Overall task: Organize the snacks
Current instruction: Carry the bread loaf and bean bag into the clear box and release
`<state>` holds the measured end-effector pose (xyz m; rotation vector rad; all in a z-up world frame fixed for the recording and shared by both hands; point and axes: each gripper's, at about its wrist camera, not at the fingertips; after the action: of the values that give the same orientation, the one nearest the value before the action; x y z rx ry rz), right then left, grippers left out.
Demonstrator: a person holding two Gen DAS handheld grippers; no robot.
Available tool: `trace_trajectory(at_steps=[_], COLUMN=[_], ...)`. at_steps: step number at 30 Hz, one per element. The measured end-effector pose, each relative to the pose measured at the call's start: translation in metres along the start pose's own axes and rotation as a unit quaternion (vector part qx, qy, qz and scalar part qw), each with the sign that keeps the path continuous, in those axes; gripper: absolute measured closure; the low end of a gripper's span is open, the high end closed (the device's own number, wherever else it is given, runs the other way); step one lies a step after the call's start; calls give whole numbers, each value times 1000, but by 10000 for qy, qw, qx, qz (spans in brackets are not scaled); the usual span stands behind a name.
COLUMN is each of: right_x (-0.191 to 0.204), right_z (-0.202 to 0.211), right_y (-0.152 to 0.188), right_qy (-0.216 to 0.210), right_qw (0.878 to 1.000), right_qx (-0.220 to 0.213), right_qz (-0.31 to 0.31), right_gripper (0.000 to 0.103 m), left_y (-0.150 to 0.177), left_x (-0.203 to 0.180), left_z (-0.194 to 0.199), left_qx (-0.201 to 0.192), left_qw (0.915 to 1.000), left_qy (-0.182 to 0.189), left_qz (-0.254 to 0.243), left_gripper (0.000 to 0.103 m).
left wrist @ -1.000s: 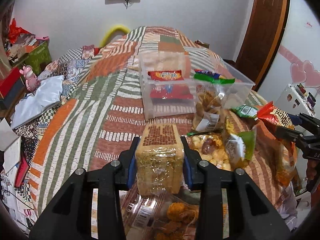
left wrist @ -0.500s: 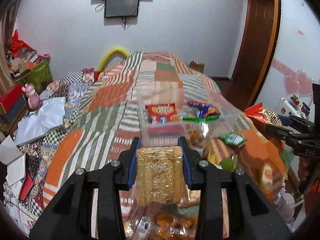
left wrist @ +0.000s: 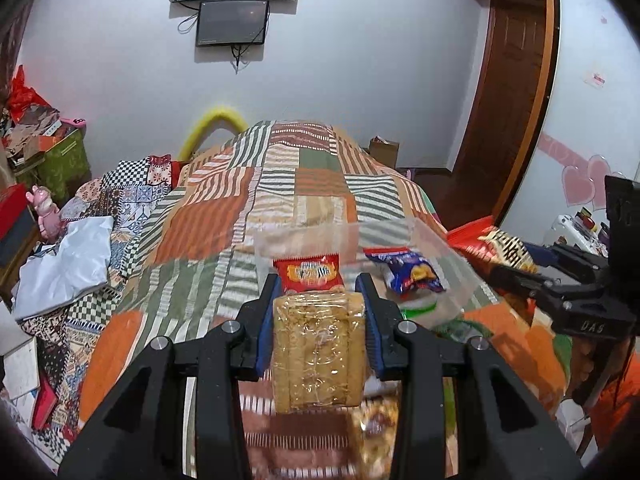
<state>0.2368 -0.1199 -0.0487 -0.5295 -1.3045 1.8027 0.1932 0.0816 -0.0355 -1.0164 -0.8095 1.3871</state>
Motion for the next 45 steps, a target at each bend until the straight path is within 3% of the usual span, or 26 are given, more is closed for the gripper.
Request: trace_trajectory(at_steps=[9, 25, 39, 45], right_x=[-8, -10, -8, -13], right_z=[-41, -114, -129, -118], right_y=[-3, 8, 19, 15], right_qy=[-20, -226, -404, -400], right_qw=[9998, 9952, 9898, 9906], right_qx=[220, 920, 1337, 1302], right_qz=[18, 239, 286, 154], right_gripper=[41, 41, 38, 36], left_y=[-6, 21, 29, 28], left_x=[4, 8, 13, 13], left_z=[-47, -122, -134, -116], left_qx=[92, 724, 980, 907], left_qw=[9999, 9969, 9950, 9959], left_qy=[39, 300, 177, 45], left_qz=[-64, -73, 5, -45], left_gripper=[66, 66, 65, 52])
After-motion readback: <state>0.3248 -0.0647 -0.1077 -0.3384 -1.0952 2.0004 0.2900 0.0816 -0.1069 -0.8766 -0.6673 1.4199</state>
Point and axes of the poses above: each gripper's, at about its wrist camera, not at the fingertips, and z roughly against the way its jaws point, x to its left, y to its underside, and after that the axes turned 14 degrees about -x, right-handed
